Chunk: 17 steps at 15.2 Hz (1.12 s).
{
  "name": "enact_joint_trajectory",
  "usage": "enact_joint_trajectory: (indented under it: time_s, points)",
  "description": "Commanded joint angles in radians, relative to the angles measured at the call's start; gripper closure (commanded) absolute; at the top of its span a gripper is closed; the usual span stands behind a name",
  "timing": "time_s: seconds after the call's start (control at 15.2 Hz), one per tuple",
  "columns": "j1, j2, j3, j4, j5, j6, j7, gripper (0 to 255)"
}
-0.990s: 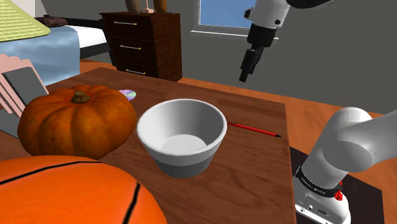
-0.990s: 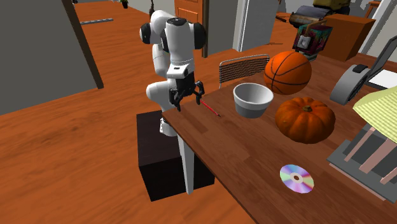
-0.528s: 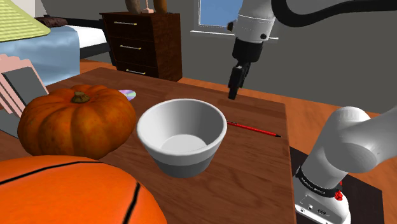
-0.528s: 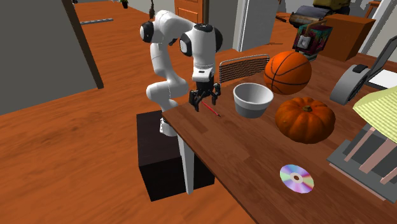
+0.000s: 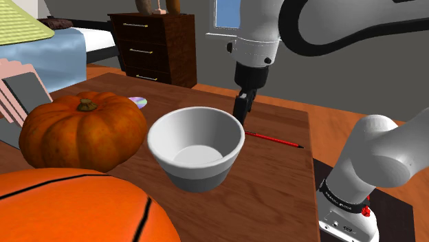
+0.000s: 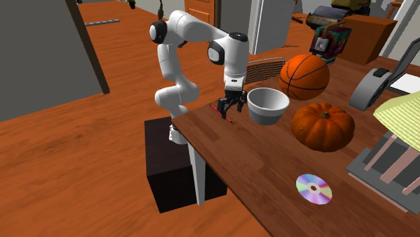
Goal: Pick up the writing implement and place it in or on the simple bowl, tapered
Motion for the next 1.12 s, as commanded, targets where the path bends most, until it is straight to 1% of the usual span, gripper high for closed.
enact_joint_trajectory:
  time_s: [0.0, 0.26, 0.79, 0.86, 1.06]
  points:
    - [0.004, 0.005, 0.009, -0.025, 0.006, 0.027, 0.001, 0]
    - [0.007, 0.012, 0.02, -0.081, 0.014, 0.09, -0.001, 0]
    - [0.007, 0.012, 0.02, -0.081, 0.014, 0.09, -0.001, 0]
    - [0.007, 0.012, 0.02, -0.081, 0.014, 0.09, -0.001, 255]
    - [0.006, 0.015, 0.02, -0.077, 0.013, 0.089, 0.0, 255]
